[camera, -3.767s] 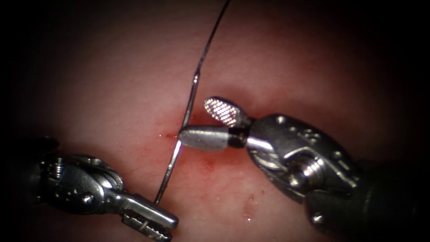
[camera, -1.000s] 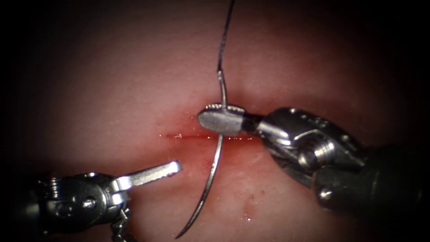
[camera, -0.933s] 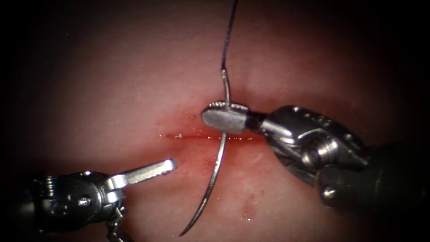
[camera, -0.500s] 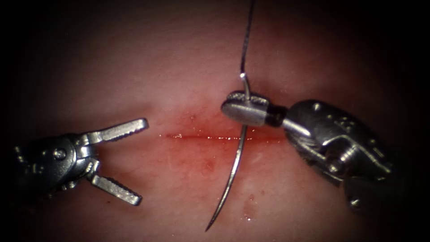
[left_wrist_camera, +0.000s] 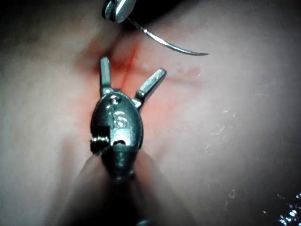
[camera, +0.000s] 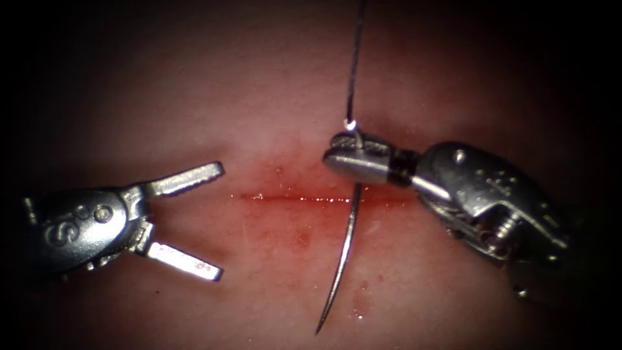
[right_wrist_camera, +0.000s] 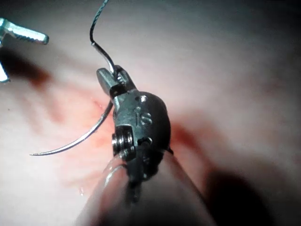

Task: Wound Closure
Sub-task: Throw the needle through the skin above the wound

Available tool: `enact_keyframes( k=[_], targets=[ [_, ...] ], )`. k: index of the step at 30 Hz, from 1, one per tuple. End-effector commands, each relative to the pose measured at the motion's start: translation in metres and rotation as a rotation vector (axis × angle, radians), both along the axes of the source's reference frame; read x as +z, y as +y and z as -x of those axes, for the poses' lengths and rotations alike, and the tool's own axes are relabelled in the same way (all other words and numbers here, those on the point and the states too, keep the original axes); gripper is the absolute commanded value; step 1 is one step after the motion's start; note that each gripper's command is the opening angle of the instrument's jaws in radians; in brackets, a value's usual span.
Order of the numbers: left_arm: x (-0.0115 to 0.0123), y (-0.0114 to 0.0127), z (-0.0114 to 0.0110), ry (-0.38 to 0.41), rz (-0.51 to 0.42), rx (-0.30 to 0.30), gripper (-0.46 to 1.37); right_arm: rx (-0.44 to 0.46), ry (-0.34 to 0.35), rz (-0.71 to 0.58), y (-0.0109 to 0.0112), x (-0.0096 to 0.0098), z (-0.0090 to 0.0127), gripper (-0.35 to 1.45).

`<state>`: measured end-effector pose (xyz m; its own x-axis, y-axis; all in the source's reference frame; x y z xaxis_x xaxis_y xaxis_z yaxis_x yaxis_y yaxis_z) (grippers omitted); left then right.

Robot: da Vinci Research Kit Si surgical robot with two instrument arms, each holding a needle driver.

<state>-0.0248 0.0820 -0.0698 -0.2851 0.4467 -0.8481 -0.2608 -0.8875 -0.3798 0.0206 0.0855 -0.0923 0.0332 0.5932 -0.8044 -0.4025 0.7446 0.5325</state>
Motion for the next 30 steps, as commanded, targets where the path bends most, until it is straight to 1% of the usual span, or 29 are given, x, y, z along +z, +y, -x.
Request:
enact_keyframes(
  k=[1,3,4,8,12,14,16,18,19,23,24,30],
  targets=[
    [0.0000,0.0002,0.0000,0.012,-0.003,0.015,0.59,0.001,-0.009,0.016,0.0001,0.0000,0.0002,-0.35],
    [0.0001,0.0004,-0.0001,0.006,0.004,0.048,0.58,-0.007,-0.011,0.032,0.0001,-0.0001,0.0003,-0.35],
    [0.0002,0.0005,-0.0001,0.006,0.004,0.048,0.53,-0.016,-0.017,0.066,0.0000,-0.0001,0.0003,-0.35],
    [0.0005,0.0007,-0.0003,0.007,0.005,0.052,0.52,-0.042,-0.012,0.118,0.0000,-0.0002,0.0004,-0.35],
    [0.0008,0.0004,-0.0005,0.038,-0.001,0.085,0.51,-0.055,-0.007,0.141,0.0001,-0.0002,0.0004,-0.35],
    [0.0011,0.0001,-0.0006,0.051,0.000,0.098,0.55,-0.061,-0.016,0.165,0.0004,-0.0003,0.0005,-0.35],
    [0.0013,0.0000,-0.0008,0.052,0.004,0.100,0.59,-0.066,-0.021,0.190,0.0006,-0.0004,0.0007,-0.35],
    [0.0014,0.0000,-0.0009,0.052,0.005,0.101,0.59,-0.066,-0.023,0.200,0.0008,-0.0004,0.0008,-0.35],
    [0.0015,0.0001,-0.0009,0.057,0.007,0.097,0.60,-0.067,-0.035,0.213,0.0009,-0.0005,0.0010,-0.35],
    [0.0017,0.0004,-0.0010,0.071,0.009,0.083,0.58,-0.074,-0.059,0.253,0.0009,-0.0007,0.0013,-0.35],
    [0.0017,0.0004,-0.0010,0.075,0.014,0.083,0.55,-0.078,-0.064,0.269,0.0009,-0.0007,0.0013,-0.35],
    [0.0018,0.0001,-0.0010,0.087,0.022,0.081,0.52,-0.079,-0.069,0.286,0.0010,-0.0007,0.0013,-0.35]
  ],
)
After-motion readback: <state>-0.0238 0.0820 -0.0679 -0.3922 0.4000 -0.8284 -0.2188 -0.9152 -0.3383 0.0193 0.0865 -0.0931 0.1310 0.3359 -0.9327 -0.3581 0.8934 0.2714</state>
